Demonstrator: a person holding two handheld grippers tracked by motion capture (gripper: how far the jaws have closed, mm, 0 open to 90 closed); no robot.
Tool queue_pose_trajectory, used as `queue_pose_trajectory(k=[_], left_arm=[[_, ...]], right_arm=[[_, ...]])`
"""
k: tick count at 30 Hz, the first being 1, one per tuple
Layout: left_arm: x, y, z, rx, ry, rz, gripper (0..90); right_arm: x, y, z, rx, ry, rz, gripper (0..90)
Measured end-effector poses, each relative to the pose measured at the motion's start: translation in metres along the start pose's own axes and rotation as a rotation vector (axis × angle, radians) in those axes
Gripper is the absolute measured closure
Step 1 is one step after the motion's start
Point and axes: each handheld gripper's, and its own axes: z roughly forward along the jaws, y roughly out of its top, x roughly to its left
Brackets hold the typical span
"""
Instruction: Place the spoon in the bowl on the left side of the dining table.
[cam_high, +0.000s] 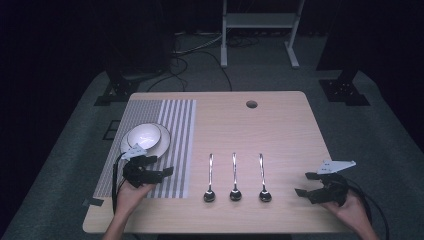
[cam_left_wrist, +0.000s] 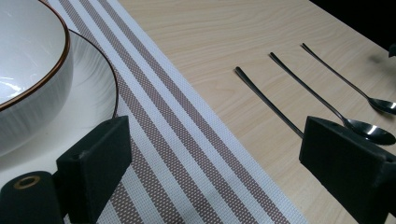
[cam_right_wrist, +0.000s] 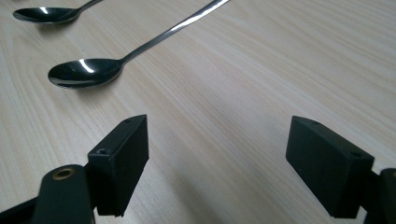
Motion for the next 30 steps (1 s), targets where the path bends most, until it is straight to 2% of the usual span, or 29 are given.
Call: queue_pose_trajectory(k=[4,8,10,20,30], left_arm=[[0.002,0.000,0.001,-0.003,-0.001,-0.011,8.3],[0.002,0.000,0.000,-0.007,0.002,-0.013,8.2],[0.003,-0.001,-0.001,-0.009,0.002,-0.015,8.2],[0.006,-0.001,0.000,-0.001,-0.001,-0.024,8.2],[0.005,-0.001,0.001,0.012,0.000,-0.011,8.3]], right_arm=[[0.005,0.008,0.001,0.005,-0.008,-0.049,20.4],[0.013,0.023,0.003,0.045,-0.023,-0.119,20.4],[0.018,0.033,0.005,0.047,-0.014,-0.148,20.5],[0.049,0.093,0.030,0.133,0.048,-0.347,20.8],[0.078,0.127,0.063,0.222,0.116,-0.480,22.1]])
